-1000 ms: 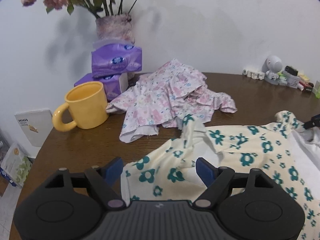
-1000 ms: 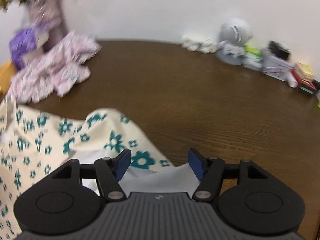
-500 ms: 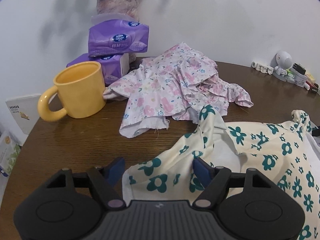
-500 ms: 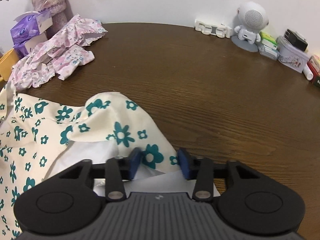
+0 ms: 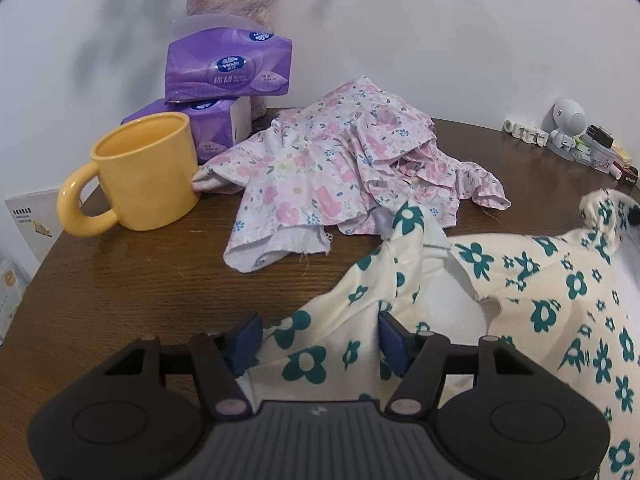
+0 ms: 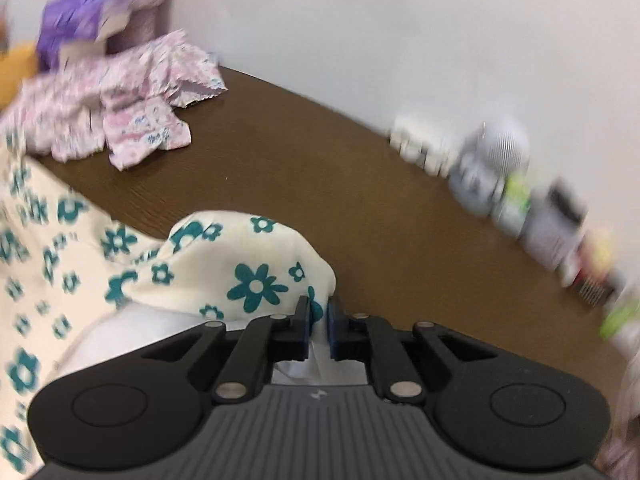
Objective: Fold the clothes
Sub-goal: 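Grasp the dress bodice with the left gripper while the right gripper lifts the white skirt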
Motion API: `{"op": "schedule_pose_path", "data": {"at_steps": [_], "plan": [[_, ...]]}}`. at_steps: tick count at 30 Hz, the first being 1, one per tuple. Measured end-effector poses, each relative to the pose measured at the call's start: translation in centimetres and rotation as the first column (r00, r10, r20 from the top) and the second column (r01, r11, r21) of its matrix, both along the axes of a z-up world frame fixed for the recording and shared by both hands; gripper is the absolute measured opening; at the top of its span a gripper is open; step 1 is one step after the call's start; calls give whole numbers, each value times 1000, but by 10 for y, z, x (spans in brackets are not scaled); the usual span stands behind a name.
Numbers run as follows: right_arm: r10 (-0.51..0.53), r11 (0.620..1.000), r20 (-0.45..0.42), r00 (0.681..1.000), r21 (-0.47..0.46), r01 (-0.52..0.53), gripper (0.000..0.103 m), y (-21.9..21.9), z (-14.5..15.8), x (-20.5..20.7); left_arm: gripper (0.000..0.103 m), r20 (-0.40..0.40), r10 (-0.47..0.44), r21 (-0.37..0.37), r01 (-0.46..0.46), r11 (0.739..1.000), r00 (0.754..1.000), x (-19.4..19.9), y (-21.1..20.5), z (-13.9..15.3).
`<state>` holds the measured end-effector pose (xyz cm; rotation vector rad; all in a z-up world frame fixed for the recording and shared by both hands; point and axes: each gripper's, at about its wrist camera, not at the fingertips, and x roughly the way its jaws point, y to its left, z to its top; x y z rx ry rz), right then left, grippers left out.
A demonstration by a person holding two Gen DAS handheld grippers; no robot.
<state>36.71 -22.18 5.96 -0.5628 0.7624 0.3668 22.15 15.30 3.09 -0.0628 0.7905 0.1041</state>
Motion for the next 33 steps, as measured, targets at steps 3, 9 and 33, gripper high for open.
{"op": "schedule_pose_path", "data": {"at_steps": [3, 9, 33], "plan": [[44, 994, 46, 998, -101, -39, 7, 14, -7, 2, 62, 12, 2, 14, -2, 1000, 1000, -1, -2, -2], [34, 996, 10, 999, -86, -33, 8, 12, -29, 14, 62, 22, 0, 12, 0, 1000, 1000, -2, -2, -3], [-322, 795, -244, 915, 456, 401, 57, -165, -30, -62, 75, 101, -84, -166, 100, 981, 991, -75, -48, 26]]}}
